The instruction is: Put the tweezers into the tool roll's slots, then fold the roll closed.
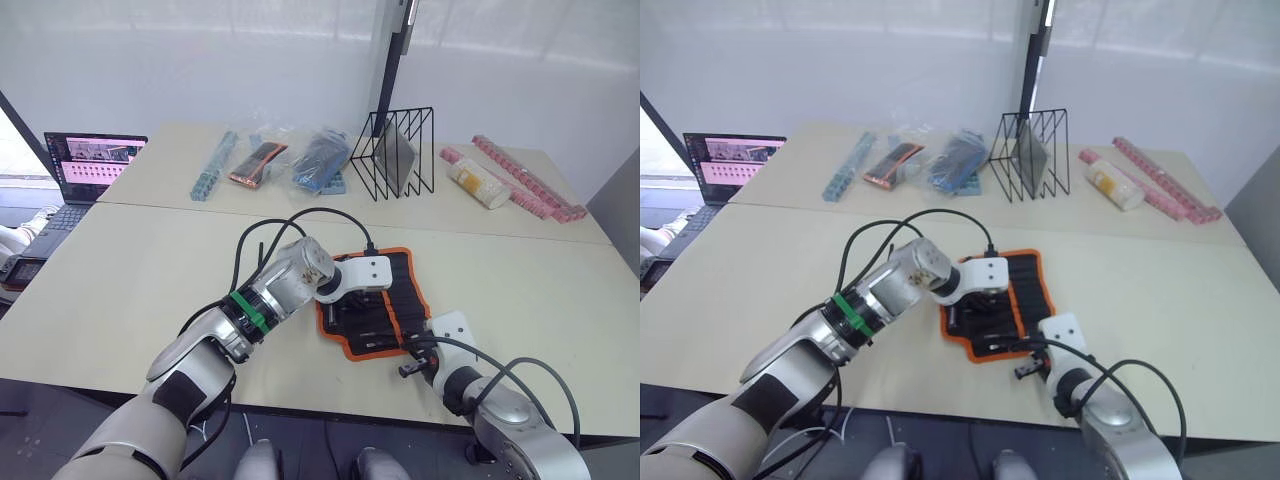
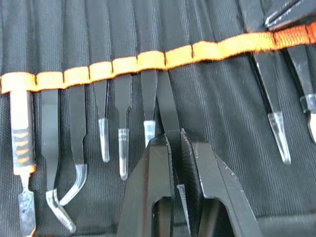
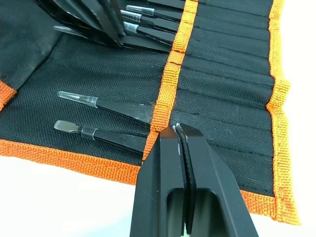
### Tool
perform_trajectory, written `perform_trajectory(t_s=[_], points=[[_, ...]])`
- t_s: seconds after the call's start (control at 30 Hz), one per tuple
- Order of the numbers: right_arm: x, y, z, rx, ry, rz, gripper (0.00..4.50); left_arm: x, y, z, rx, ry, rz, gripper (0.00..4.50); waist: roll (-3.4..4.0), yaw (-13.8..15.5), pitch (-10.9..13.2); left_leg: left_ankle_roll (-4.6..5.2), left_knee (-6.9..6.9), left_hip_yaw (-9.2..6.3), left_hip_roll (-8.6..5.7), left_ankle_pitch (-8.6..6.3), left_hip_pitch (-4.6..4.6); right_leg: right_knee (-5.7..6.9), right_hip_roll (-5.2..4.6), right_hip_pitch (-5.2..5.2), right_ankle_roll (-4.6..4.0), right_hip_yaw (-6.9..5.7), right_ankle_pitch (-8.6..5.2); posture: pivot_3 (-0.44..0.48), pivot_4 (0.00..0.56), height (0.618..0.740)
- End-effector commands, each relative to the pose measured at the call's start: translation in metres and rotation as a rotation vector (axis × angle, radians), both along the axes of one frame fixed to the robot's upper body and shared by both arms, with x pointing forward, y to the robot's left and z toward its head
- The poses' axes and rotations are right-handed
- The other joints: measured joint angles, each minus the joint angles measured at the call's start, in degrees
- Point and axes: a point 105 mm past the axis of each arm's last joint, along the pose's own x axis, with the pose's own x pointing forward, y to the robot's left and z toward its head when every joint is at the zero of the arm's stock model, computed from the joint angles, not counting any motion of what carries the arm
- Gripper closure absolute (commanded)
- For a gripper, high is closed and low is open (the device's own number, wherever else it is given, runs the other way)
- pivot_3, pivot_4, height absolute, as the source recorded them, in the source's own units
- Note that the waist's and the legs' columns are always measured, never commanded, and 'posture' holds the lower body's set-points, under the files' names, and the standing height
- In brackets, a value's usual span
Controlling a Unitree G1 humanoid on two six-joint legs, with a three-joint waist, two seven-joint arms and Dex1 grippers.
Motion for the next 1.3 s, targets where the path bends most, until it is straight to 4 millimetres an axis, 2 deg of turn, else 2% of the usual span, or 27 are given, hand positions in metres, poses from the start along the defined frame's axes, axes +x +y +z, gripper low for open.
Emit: perform_trajectory(t_s=[0.03,0.2,0.33,0.43,0.57,0.83,1.3], points=[[-0.011,-0.001,-0.027,-0.007,0.134,-0.007,4.50,-0.002,-0.024,0.018,-0.062,-0.061,-0.071,4.49,0.00,0.1,0.0,0.00,0.00,0.00,-0.01,0.00,0.00,0.00,0.00,0.00,0.00,0.00,0.00,0.000,0.150,0.684],[-0.011,-0.001,-0.027,-0.007,0.133,-0.008,4.50,-0.001,-0.029,0.013,-0.073,-0.071,-0.085,4.49,0.00,0.2,0.0,0.02,0.01,0.00,-0.01,0.01,0.01,0.00,0.00,0.02,0.00,0.01,0.00,0.000,0.150,0.684],[-0.011,-0.002,-0.027,-0.008,0.132,-0.013,4.50,0.004,-0.025,0.013,-0.070,-0.083,-0.075,4.49,0.00,0.3,0.0,0.03,0.02,0.00,-0.02,0.02,0.01,0.00,0.00,0.04,0.01,0.00,0.01,0.000,0.150,0.684],[-0.010,-0.001,-0.027,-0.007,0.131,-0.011,4.50,0.011,-0.015,0.018,-0.061,-0.100,-0.052,4.49,0.00,0.2,0.0,0.03,0.03,-0.01,-0.02,0.02,0.01,0.02,0.00,0.04,0.01,0.00,0.01,0.000,0.150,0.684],[-0.010,0.000,-0.027,-0.007,0.130,-0.009,4.50,0.018,0.008,0.025,-0.045,-0.106,-0.022,4.49,0.01,0.0,0.0,0.04,0.03,-0.01,-0.01,0.02,0.01,0.09,0.00,0.01,0.01,0.00,0.01,0.000,0.150,0.684],[-0.009,-0.003,-0.027,-0.016,0.134,0.000,4.50,0.012,0.035,0.030,-0.028,-0.084,-0.016,4.49,0.04,-0.6,0.0,0.03,0.03,-0.08,-0.01,0.02,0.02,0.27,0.04,-0.02,0.01,0.01,0.01,0.000,0.150,0.684],[-0.007,-0.001,-0.027,-0.021,0.131,0.011,4.50,-0.002,0.050,0.040,0.020,-0.083,-0.088,4.49,0.04,-0.7,0.0,0.04,0.04,-0.09,-0.01,0.03,0.05,0.35,0.04,-0.02,0.01,0.00,0.01,0.000,0.150,0.684]])
